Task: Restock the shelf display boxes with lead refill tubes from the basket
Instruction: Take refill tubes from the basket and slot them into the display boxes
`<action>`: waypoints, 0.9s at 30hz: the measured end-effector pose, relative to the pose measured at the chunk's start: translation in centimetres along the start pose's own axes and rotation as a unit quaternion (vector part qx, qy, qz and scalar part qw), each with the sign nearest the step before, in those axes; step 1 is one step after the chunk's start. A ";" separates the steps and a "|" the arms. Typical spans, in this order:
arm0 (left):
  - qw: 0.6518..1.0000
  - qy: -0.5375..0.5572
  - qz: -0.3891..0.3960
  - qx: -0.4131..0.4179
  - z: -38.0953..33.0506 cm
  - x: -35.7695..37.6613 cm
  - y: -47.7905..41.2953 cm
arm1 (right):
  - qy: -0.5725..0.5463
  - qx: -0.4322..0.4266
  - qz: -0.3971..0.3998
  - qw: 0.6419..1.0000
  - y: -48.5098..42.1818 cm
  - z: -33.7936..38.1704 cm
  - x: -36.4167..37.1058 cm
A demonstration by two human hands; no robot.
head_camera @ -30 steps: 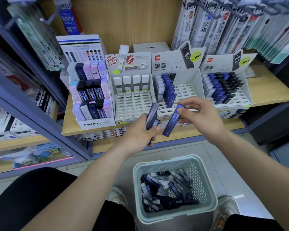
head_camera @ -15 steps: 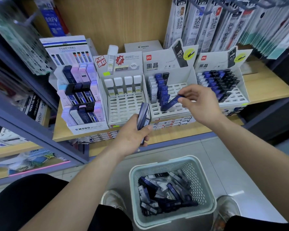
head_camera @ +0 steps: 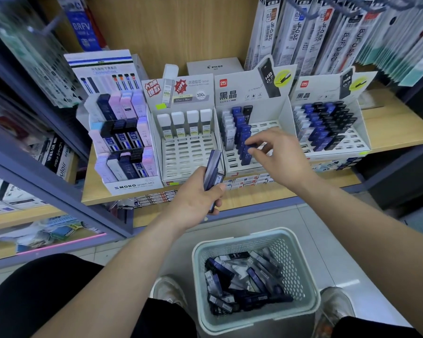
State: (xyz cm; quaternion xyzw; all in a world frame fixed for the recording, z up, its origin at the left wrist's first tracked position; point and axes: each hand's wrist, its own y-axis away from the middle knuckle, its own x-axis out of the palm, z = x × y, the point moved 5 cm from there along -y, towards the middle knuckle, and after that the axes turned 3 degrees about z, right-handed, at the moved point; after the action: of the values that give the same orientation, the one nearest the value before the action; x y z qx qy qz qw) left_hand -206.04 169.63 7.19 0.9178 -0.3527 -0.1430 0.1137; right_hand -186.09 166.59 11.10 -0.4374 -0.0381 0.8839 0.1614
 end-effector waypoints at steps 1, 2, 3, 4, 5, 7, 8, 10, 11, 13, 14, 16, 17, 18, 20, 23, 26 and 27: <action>1.000 0.000 0.000 -0.001 0.0 -0.1 0.1 | 0.003 0.005 -0.005 1.000 0.0 0.0 0.0; 1.000 0.000 0.000 0.000 0.0 -0.1 0.1 | 0.008 0.010 -0.014 1.000 0.0 0.2 -0.1; 1.000 -0.001 0.001 0.000 0.0 -0.2 0.1 | 0.009 0.014 -0.028 0.999 0.1 0.4 -0.3; 1.000 -0.002 0.002 0.001 0.1 -0.2 0.1 | 0.001 0.015 -0.045 0.999 0.3 0.7 -0.6; 1.000 -0.002 0.003 0.001 0.1 -0.2 0.2 | -0.016 0.014 -0.061 0.998 0.6 1.2 -0.9; 1.000 0.003 0.007 0.000 0.1 -0.1 0.1 | -0.081 0.018 -0.052 0.995 1.0 2.7 -0.9; 1.000 0.005 0.010 0.001 0.1 0.0 0.1 | -0.121 0.025 -0.024 0.992 1.1 3.5 -0.5; 1.000 0.004 0.016 0.003 -0.1 0.3 0.1 | -0.171 0.039 0.035 0.984 1.2 4.6 0.8; 1.000 0.001 0.021 0.005 -0.2 0.4 0.1 | -0.180 0.044 0.053 0.981 1.2 4.9 1.4; 1.000 -0.006 0.029 0.010 -0.3 0.6 0.2 | -0.168 0.049 0.065 0.982 1.1 5.1 2.3; 0.999 -0.009 0.033 0.011 -0.2 0.6 0.3 | -0.159 0.052 0.063 0.984 1.0 5.1 2.6; 0.999 -0.013 0.037 0.007 -0.1 0.6 0.3 | -0.170 0.069 0.059 0.981 1.0 4.9 2.8; 0.999 -0.014 0.039 0.004 0.0 0.5 0.3 | -0.189 0.080 0.058 0.977 1.0 4.8 2.8; 0.999 -0.015 0.040 0.003 0.2 0.5 0.3 | -0.208 0.090 0.057 0.972 1.0 4.7 2.8; 0.999 -0.016 0.042 0.004 0.3 0.5 0.3 | -0.225 0.098 0.053 0.968 1.1 4.7 2.7; 0.999 -0.023 0.041 0.010 0.2 0.5 0.2 | -0.224 0.107 0.038 0.968 1.1 4.7 2.5; 0.999 -0.020 0.041 0.017 0.2 0.5 0.2 | -0.234 0.114 0.011 0.965 1.0 4.7 2.0; 0.999 -0.018 0.042 0.019 0.2 0.5 0.3 | -0.242 0.117 0.005 0.963 0.9 4.8 1.8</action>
State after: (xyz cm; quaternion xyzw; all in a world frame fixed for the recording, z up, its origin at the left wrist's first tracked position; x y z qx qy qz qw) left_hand -205.95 169.08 7.04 0.9014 -0.3957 -0.1477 0.0956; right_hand -191.11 166.66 12.48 -0.1882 0.0305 0.9626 0.1927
